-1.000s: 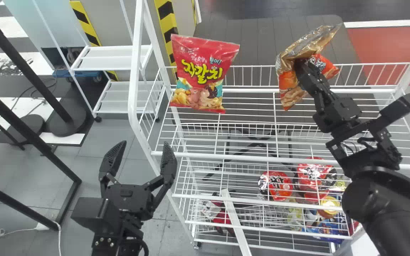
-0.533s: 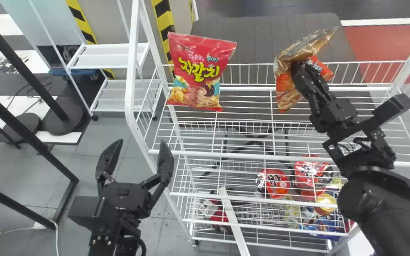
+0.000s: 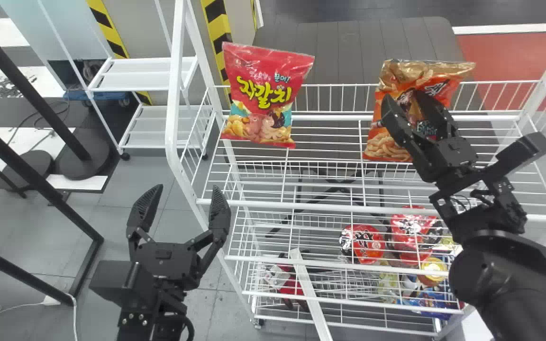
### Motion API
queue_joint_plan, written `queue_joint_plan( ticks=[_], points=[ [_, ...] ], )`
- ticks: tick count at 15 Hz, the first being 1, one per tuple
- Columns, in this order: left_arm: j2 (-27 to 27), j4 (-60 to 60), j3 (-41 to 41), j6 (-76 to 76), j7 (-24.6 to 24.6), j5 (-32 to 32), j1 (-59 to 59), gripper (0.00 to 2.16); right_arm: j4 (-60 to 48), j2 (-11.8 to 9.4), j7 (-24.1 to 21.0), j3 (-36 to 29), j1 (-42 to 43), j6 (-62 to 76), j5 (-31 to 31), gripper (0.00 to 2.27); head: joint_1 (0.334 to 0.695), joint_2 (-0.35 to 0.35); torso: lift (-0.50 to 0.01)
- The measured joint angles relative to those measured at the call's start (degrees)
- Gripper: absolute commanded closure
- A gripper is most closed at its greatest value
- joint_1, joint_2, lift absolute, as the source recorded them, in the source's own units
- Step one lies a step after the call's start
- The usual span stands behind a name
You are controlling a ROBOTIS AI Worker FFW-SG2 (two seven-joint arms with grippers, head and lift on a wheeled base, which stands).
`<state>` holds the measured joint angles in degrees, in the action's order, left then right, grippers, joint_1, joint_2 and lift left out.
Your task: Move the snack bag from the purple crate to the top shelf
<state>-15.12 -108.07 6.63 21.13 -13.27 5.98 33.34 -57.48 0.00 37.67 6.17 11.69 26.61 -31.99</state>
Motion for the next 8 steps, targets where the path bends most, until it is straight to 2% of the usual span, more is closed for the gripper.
queue_joint_plan(
  ticks=[8],
  points=[
    [-0.2,0.0,0.2,0.0,0.0,0.0,-0.2,0.12,-5.1,0.0,-1.4,-0.4,-2.6,-3.8,0.1,0.09,0.695,0.139,0.0]
  ],
)
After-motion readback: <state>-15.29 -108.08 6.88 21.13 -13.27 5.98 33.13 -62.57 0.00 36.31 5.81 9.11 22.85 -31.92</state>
